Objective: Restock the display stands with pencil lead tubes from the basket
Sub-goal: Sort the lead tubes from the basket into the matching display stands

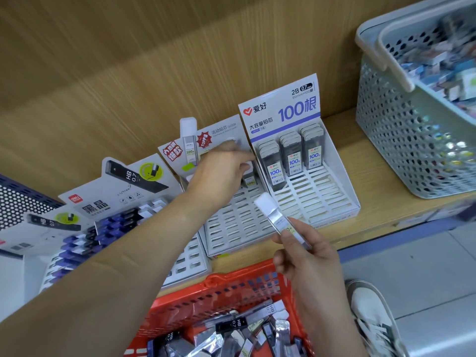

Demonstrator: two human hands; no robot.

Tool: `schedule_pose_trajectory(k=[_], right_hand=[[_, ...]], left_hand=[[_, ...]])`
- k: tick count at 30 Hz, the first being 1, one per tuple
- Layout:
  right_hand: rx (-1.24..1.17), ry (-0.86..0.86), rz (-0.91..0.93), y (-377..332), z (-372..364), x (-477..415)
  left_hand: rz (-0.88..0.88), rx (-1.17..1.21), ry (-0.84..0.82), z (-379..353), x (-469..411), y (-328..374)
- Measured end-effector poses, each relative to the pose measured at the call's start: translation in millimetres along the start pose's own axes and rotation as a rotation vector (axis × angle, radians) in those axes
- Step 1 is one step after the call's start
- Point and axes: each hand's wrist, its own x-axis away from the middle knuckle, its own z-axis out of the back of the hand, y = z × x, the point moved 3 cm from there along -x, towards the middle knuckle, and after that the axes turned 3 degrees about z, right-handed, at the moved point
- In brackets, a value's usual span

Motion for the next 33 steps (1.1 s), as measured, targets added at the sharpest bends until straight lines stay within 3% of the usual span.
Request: schedule_pose_trajectory(k=[9,13,16,19,21,23,27,31,33], right_hand=[[-0.047,0.11,0.082,-1,1,-2],[-0.176,-0.056,0.029,-10,-15,2],[-0.39,-0.266,-0.148,-15,-29,11],[-0.393,-0.394,-0.283,-13,-34,18],[-0.379,-0.418,-0.328,-10,-36,20],[-0.329,-0.398,-0.324,-8,-39,19],[-0.113,-0.303,-0.183,-6,-43,17],[-0.128,-0.27,-0.169,-1,-51,14],[-0.089,-0.244,-0.157,4,-53,12]], left_hand=[[0.158,0.064,0.073,9,9,7],[0.452,0.733,-0.235,19,47,31],[0.493,0.972,-0.339,25,72,39],[0.533,1.146,-0.433,27,82,37],[0.575,1.127,-0.407,32,84,33],[0.652,1.071,-0.271,36,82,22],[0.765,1.119,-0.092,40,83,1],[0.74,1.191,-0.333,29,95,11],[0.729,1.166,-0.349,25,97,12]])
